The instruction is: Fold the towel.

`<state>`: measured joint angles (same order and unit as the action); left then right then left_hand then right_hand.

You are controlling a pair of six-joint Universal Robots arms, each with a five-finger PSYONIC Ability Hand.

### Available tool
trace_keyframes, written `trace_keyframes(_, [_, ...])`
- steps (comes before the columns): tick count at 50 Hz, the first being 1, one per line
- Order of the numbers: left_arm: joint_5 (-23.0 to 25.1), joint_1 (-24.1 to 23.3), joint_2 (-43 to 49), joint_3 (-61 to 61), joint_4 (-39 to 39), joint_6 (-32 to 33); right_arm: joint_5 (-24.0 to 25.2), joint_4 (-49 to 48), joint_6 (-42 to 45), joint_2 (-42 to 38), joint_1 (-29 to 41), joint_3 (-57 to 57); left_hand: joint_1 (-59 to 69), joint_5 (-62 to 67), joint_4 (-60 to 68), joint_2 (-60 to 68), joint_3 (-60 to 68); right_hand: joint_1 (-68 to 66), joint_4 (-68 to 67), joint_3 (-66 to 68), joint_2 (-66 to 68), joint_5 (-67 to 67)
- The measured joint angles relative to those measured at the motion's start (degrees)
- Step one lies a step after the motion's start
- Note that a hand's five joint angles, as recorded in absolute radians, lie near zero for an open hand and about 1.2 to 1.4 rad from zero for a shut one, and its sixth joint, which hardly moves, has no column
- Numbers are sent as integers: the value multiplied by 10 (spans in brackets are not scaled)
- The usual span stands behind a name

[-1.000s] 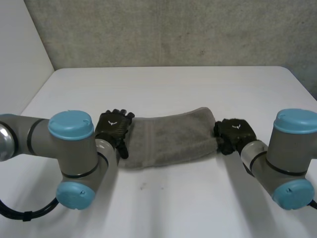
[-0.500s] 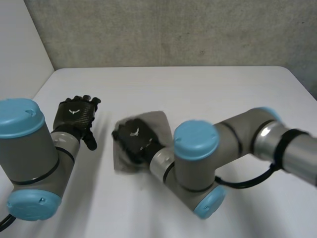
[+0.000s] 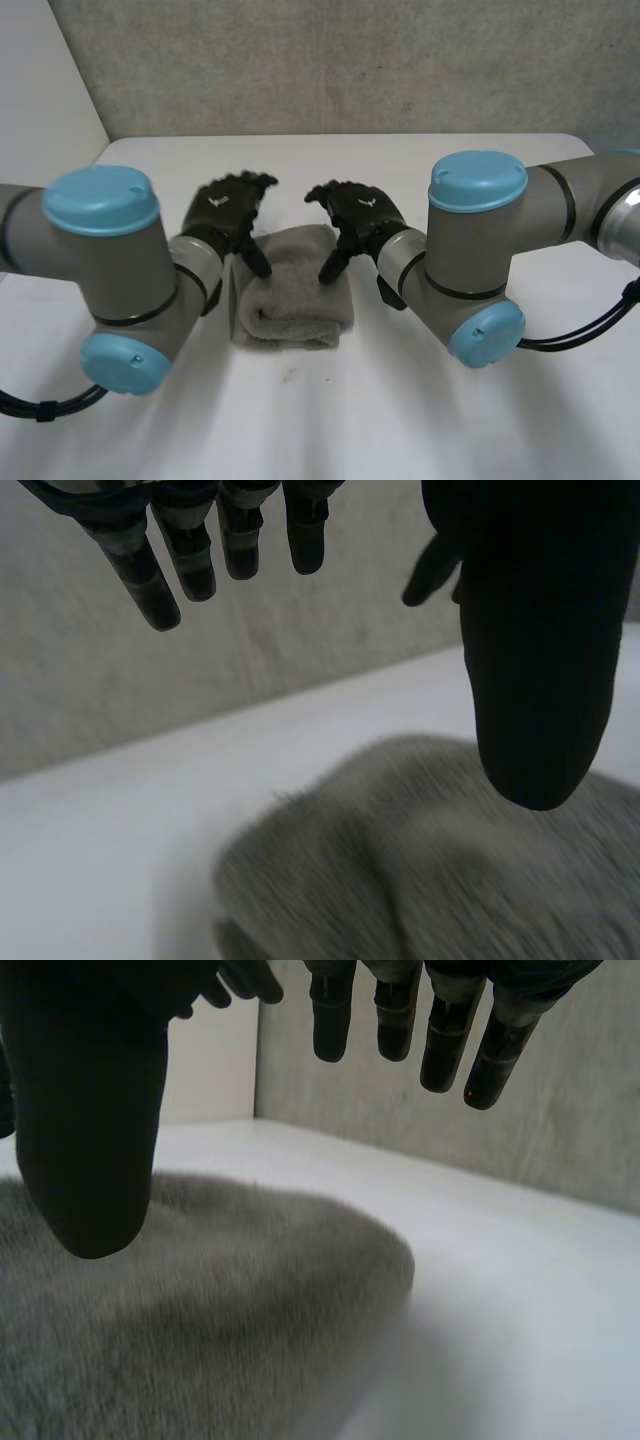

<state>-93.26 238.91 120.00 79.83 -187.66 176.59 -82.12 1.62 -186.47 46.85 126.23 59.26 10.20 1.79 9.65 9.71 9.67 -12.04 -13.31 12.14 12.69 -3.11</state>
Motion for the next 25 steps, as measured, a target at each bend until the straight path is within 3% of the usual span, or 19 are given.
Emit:
trace_keyframes(7, [0, -1, 59, -11, 31, 7, 9, 33, 5, -70, -15, -38, 0, 0, 0, 0, 0, 0, 0, 0, 0, 0])
trace_keyframes(14, [-6, 5, 64, -3, 35, 31, 6, 53, 27, -88, -19, -55, 0, 0, 0, -1, 0, 0, 0, 0, 0, 1])
trace_keyframes(19, [-13, 8, 30, 2, 38, 46, -2, 58, 55, -55, -23, -52, 0, 0, 0, -1, -1, 0, 0, 0, 0, 3])
trace_keyframes(25, [-16, 11, -72, -7, 67, 49, -47, 47, 84, 62, -40, -16, 0, 0, 0, -1, -1, 0, 0, 0, 0, 3])
